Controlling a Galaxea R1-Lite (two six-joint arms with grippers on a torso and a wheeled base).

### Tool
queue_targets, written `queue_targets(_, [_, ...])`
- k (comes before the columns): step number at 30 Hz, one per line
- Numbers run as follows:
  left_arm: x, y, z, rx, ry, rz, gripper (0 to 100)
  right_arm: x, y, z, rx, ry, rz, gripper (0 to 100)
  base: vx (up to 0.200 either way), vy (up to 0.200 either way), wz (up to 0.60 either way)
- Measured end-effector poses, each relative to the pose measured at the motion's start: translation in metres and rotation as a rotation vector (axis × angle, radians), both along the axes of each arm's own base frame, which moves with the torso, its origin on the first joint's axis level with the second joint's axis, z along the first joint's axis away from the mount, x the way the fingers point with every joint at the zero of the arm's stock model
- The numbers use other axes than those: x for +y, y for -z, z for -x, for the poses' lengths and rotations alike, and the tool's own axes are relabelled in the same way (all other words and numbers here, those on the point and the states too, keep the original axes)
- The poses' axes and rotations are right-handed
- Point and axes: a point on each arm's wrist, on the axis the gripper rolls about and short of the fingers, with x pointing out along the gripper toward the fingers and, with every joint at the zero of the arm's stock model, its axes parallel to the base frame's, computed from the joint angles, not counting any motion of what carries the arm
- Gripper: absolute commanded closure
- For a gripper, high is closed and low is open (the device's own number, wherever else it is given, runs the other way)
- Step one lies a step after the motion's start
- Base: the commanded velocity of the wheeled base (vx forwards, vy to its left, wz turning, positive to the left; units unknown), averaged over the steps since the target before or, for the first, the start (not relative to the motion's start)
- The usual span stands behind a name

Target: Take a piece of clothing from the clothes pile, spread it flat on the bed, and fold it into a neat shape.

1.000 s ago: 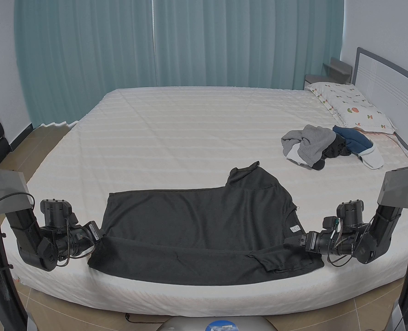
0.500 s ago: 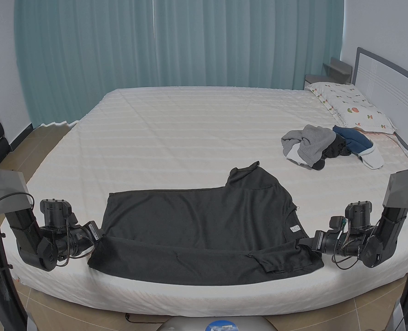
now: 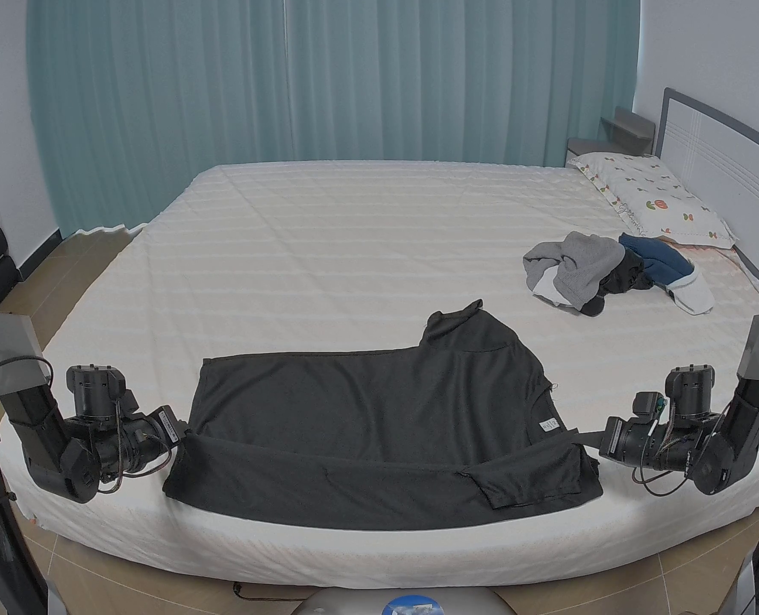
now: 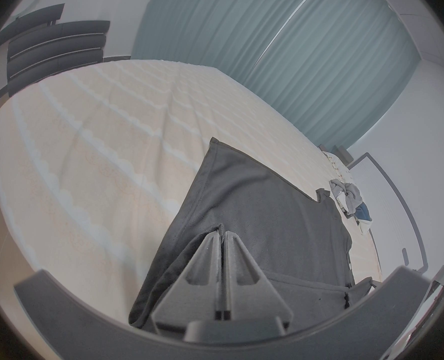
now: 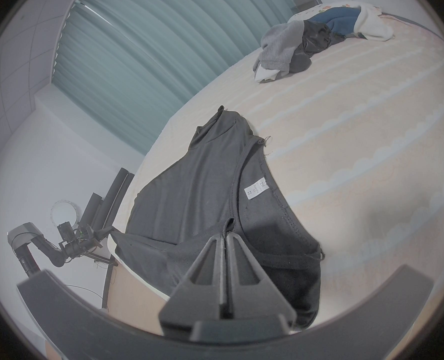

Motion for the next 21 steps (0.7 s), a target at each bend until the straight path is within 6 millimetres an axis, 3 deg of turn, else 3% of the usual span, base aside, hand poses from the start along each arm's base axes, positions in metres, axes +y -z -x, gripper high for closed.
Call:
queue_targets(11, [0.002,-0.005,0.010,-0.007,0.013,-0.076,100,-0.012,-0.016,0.027,-0.016,0.026,-0.009,100,0.000,0.000,0.00])
queue_targets(21, [0.002,-0.008,0.016,0.008,0.028,-0.101,100,-0.013,-0.018,0.028,-0.033,0.030,-0.009,100,0.000,0.000,0.00])
